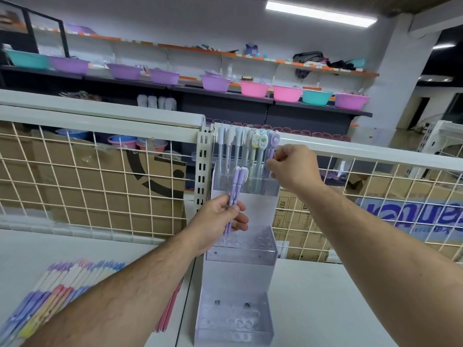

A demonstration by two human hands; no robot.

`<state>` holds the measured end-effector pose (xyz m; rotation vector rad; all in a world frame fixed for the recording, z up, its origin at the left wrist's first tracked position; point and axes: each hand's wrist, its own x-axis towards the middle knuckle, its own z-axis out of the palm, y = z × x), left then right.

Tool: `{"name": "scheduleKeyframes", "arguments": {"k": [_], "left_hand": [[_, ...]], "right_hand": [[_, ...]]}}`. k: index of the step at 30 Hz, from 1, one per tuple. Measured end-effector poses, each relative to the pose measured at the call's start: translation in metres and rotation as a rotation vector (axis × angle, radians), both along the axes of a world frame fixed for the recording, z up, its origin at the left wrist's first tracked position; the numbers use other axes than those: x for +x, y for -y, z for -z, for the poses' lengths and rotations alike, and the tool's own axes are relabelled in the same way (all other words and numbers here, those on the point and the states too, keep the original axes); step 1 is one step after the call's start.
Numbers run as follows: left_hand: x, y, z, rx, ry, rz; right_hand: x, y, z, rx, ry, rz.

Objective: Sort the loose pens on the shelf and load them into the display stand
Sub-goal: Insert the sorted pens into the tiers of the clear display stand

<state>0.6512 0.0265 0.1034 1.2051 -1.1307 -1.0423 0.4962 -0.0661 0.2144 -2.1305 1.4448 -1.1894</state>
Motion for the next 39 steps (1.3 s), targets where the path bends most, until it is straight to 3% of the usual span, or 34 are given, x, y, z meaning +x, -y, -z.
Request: {"name": "scheduleKeyframes", "arguments": {"k": [10,18,26,39], "left_hand": [[-0.003,-0.003,-0.003,0.002,-0.018,0.016],[-0.004,-0.002,-0.004,-0.019,-0.032,0.055],[-0.005,-0.005,-0.005,-0.001,-0.019,0.061],[-0.003,-0.002,-0.006,0.032,-0.049,0.05]], "right_hand": [[-0.002,-0.015,0.015,0.049,-0.036,0.031],[0.011,-0.051,0.053,0.271,0.03,-0.319],[0.01,-0.048,0.05,0.246,0.103,-0.309],[-0.036,-0.013,-0.031,0.105,0.255,-0.065]]}}
